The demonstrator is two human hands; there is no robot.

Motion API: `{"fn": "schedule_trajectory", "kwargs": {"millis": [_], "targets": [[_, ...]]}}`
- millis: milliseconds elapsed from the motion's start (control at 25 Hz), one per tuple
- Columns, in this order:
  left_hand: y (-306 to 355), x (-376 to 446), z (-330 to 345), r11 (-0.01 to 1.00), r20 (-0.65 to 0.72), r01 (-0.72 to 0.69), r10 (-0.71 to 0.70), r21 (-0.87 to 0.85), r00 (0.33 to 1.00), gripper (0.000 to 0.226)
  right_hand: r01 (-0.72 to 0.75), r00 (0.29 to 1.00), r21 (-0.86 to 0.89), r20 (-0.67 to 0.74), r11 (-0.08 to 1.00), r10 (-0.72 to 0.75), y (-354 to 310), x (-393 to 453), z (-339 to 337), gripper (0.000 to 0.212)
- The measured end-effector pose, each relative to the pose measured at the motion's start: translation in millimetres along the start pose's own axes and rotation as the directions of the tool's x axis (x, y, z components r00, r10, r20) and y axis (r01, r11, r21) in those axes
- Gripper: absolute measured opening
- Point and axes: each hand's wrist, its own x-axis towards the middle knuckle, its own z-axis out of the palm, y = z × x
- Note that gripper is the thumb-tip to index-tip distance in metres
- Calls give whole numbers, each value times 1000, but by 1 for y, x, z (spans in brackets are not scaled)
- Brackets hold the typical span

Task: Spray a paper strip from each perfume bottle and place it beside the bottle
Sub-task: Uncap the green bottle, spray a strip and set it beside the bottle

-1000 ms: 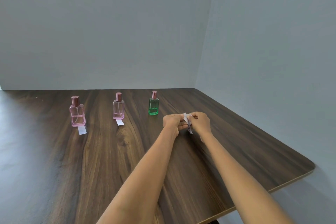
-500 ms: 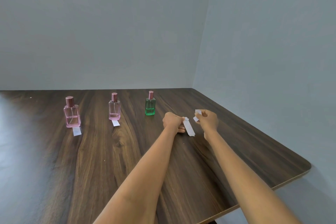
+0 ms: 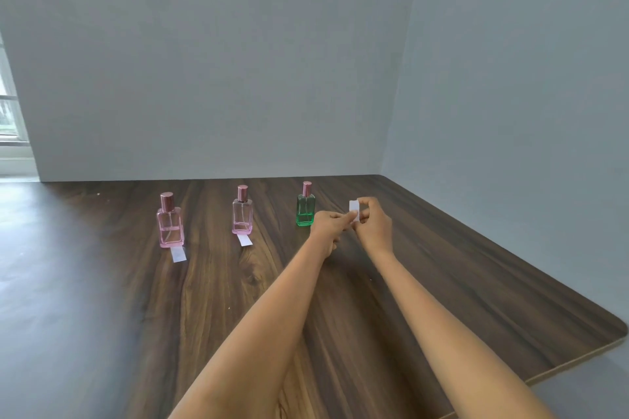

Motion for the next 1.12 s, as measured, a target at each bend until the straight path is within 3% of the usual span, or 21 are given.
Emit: {"fn": "schedule_trajectory", "kwargs": {"millis": [280, 480, 600, 720, 880, 1000, 1120], "targets": [[-15, 13, -48, 982, -154, -48, 19, -183, 988, 16, 25, 973, 53, 226, 998, -36, -24, -7, 28, 49], [-26, 17, -70, 955, -218, -128, 69, -269, 974, 20, 65, 951, 57, 297, 996, -79, -35, -8, 43, 38], [-26, 24, -81, 964, -289, -149, 81, -222, 954, 17, 42, 953, 82, 295, 996, -65, -39, 4, 48, 33], [-25, 32, -94, 965, -338, -179, 106, -192, 935, 18, 41, 981, 52, 186, 998, -50, -43, 31, 54, 35], [-30, 42, -101, 979, -371, -202, 184, -8, 910, 18, 79, 966, -87, 253, 993, -55, -46, 59, 67, 46], [-34, 48, -102, 962, -329, -249, 272, 110, 905, 6, 111, 955, -197, 294, 974, -50, -47, 69, 74, 44], [-39, 50, -99, 949, -286, -252, 299, 189, 910, 21, 118, 958, -274, 284, 954, -37, -47, 69, 74, 33]]}}
